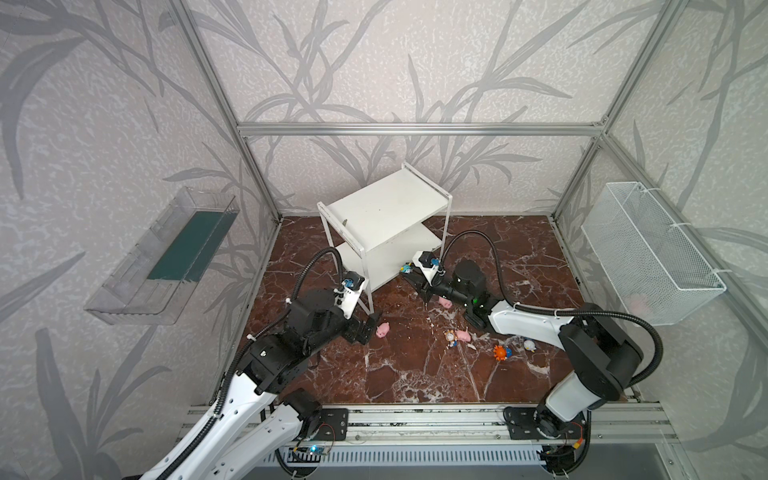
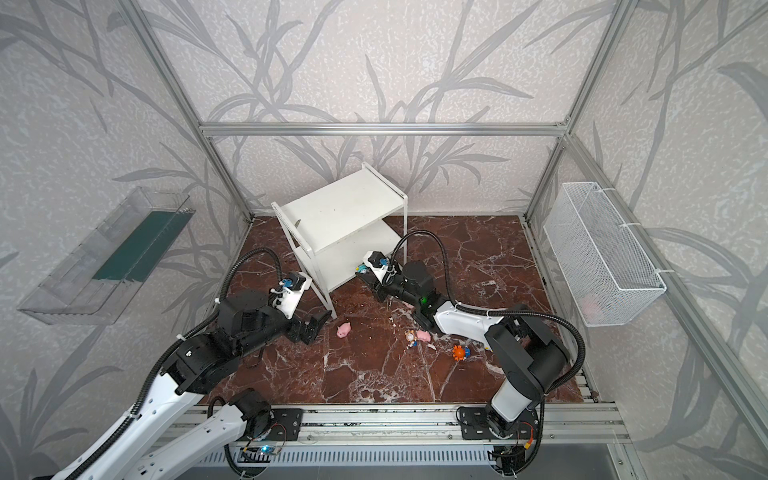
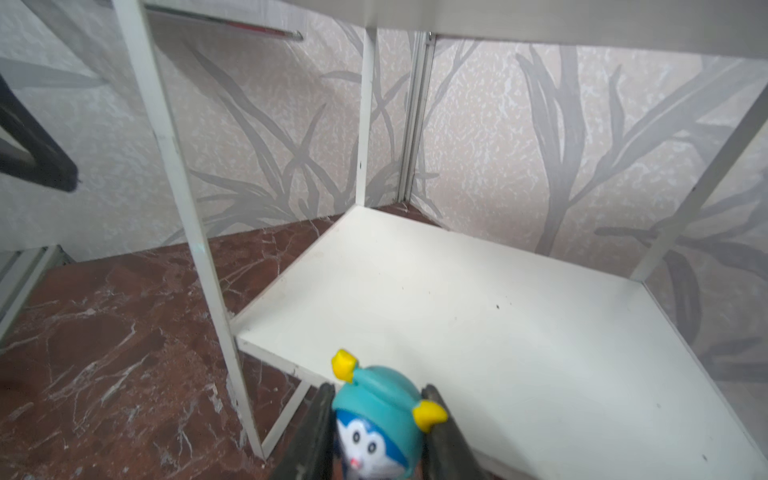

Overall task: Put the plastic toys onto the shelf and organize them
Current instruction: 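Lower the teal figurine with the right gripper onto the shelf's lower level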

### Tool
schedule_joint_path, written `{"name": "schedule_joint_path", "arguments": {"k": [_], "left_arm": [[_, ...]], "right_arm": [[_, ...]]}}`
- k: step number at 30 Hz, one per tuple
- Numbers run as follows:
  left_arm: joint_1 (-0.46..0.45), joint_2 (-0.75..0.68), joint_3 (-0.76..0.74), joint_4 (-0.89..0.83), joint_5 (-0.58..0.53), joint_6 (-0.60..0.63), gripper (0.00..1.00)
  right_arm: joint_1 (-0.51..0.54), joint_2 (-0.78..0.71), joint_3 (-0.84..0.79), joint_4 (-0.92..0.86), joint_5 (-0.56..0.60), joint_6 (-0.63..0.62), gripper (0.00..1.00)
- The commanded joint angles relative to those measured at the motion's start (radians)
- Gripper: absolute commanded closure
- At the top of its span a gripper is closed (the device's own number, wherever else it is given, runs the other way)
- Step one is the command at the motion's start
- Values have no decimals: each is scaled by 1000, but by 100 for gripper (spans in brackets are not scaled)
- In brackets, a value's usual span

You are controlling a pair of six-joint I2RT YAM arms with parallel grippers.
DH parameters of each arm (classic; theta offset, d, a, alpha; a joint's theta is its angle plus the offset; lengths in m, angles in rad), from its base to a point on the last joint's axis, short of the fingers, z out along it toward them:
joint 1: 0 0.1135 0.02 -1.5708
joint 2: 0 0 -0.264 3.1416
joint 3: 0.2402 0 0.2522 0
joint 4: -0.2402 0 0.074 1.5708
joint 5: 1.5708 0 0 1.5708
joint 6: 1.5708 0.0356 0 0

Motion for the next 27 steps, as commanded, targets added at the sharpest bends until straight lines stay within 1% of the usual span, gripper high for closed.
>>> {"name": "schedule_joint_path", "arguments": {"k": [1,8,16,20,27], "left_arm": [[8,-12,-8,26,-17,9,1],[12,-28,-15,31,-24,5,1],[14,-30,-16,34,-20,3,1],[18,-30,-16,36,-17,3,1],[20,-30,-17,37,-16,3,1]], "right_arm": [[-3,48,51,131,-100,48,73],[0,193,136,251,-150,120,74],[32,274,210,243,-146,135,73],[52,299,235,219,-132,132,73],[68,334,261,230,-133,152,73]]}}
